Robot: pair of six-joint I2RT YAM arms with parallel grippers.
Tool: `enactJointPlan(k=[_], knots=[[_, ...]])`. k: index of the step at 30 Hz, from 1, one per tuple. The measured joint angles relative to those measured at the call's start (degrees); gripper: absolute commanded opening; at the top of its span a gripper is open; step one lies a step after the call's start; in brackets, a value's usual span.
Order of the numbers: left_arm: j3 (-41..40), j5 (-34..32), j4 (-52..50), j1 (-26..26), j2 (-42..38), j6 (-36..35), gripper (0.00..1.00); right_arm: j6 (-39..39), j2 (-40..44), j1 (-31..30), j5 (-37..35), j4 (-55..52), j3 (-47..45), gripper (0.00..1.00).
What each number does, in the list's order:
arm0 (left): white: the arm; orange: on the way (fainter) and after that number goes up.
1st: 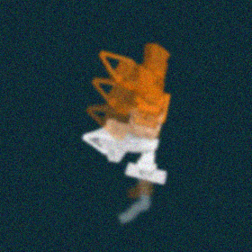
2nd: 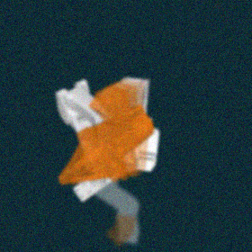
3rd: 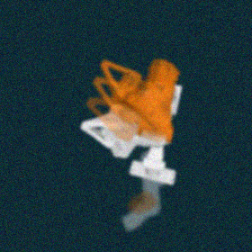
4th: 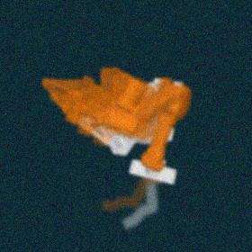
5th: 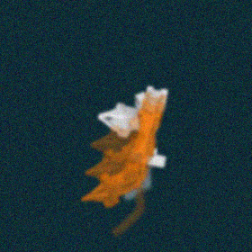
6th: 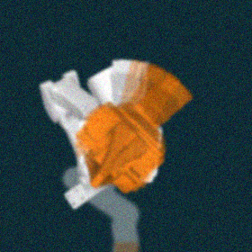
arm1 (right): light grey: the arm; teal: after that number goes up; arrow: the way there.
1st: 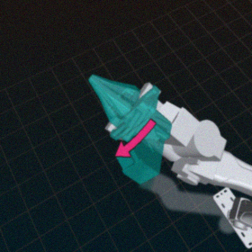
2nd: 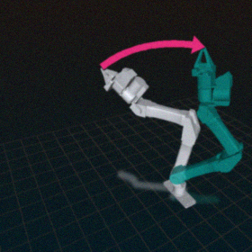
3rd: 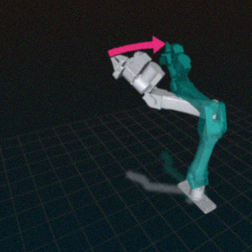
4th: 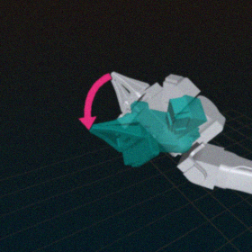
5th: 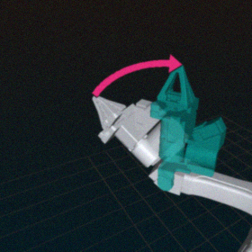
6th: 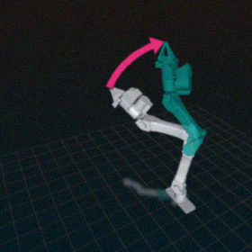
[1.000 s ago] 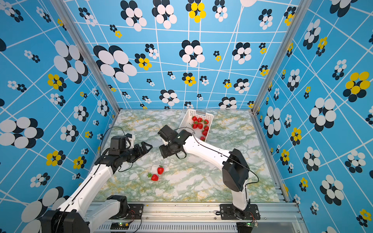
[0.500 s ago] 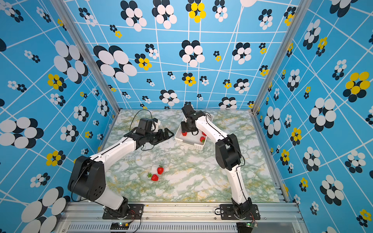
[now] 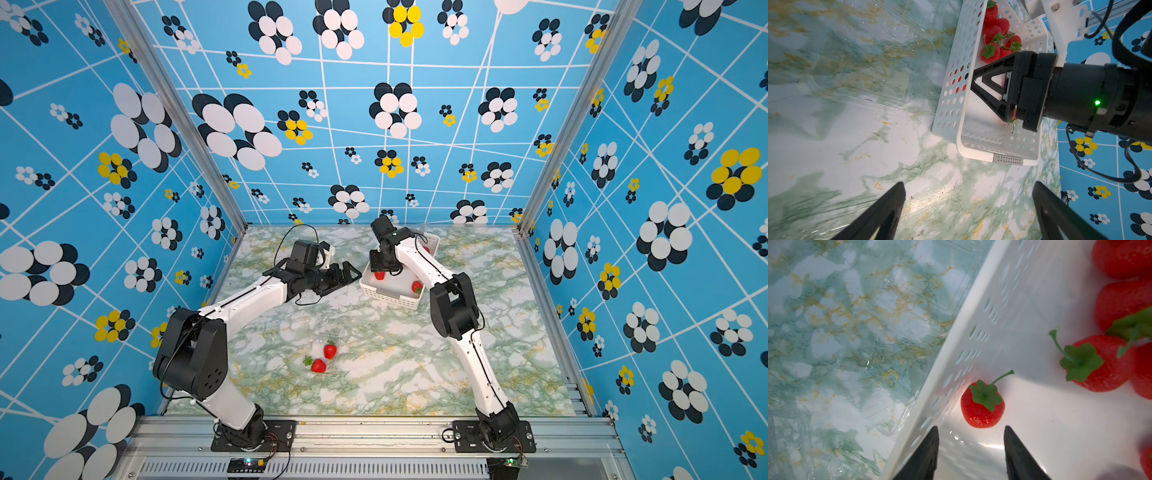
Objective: Pack strawberries into containers
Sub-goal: Pick up the strawberry from the basket.
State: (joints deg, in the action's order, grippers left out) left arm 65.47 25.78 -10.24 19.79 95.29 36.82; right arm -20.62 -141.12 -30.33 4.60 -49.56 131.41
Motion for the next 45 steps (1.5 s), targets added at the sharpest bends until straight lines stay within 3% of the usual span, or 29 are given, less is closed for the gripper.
enactJointPlan(k=[29, 38, 45], knots=[[-0.6, 0.0, -0.1, -1.4, -2.0, -1.1, 0.97, -1.4, -6.9, 0.2, 0.5, -0.2, 4.3, 0.48], [-1.4, 0.0, -0.5, -1.5, -3.3, -1.5, 0.97, -0.8, -6.9, 0.3, 0.5, 0.2, 4.3, 0.28], [-3.3, 0.0, -1.6, -3.2, -7.2, -1.7, 0.97, 0.5, -5.1, 0.3, 0.7, 1.8, 1.0, 0.23]])
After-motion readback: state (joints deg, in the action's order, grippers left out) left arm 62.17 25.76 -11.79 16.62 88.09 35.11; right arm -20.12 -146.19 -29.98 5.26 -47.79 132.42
